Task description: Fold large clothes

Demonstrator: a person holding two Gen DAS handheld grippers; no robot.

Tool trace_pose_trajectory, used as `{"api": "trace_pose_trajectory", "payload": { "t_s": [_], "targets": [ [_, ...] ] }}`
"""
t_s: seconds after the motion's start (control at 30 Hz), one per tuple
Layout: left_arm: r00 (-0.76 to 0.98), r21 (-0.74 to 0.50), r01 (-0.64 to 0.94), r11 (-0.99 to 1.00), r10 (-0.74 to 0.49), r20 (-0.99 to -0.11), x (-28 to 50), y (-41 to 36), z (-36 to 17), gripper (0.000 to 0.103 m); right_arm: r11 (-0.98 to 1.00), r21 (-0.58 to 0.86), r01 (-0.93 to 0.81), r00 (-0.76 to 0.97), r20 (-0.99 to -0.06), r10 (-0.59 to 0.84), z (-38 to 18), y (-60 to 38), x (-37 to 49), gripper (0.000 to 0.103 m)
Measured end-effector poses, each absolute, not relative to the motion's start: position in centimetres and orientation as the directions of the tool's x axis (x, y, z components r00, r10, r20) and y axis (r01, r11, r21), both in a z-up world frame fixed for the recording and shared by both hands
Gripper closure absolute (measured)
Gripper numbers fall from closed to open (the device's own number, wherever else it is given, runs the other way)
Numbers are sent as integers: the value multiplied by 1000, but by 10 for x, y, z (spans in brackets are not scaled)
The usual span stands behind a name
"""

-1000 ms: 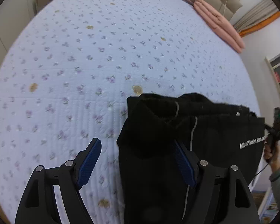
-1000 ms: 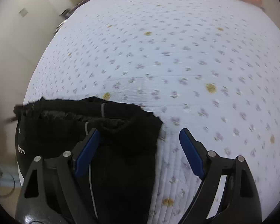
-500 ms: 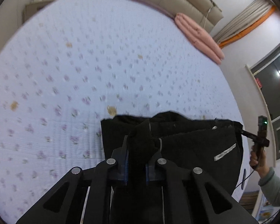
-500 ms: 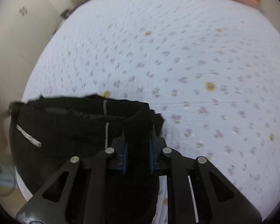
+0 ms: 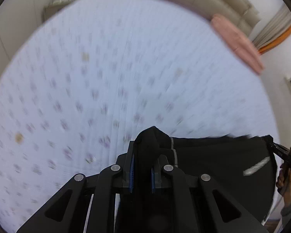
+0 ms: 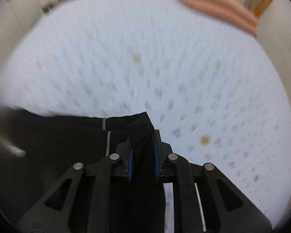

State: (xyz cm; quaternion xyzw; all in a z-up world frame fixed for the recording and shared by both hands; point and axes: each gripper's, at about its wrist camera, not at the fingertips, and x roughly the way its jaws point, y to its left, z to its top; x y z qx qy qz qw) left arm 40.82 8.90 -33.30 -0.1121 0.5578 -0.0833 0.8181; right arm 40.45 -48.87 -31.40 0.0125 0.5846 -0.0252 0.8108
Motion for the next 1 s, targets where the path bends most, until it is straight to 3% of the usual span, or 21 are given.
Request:
{"api": "trace_pose_trajectory", "payload": {
  "t_s": [0.2,0.27,0.33,0.4,0.5,0.57,0.8,1.0],
  "targets": [
    [327,-241,-27,970,-219,-919,409,90,-364,81,992,46,118,281,-960,11,-335,-500,408,84],
    [313,-268,-62,962,-236,-920,412,101,-363,70,987,87,139,269,-962,47,-336,-510,409,79],
    [323,-277,-104,955,-231,-918,411,116,-356,45,974,128,186,252,-965,79,-333,-529,407,55],
    [355,-322,-140,936,-256,-899,404,138,-347,41,929,269,253,270,-942,200,-332,-557,399,45],
    [396,-400,-195,895,-301,-867,386,177,-331,32,832,448,328,352,-875,333,-321,-596,374,45],
    [407,-407,-193,893,-305,-861,372,187,-317,31,817,474,327,385,-857,343,-304,-604,356,44],
    [466,-213,-83,973,-151,-872,337,160,-265,32,920,333,207,436,-873,218,-246,-569,295,43],
    [542,-128,-32,991,-91,-835,298,135,-215,32,961,266,73,430,-878,210,-221,-512,242,42]
  ]
}}
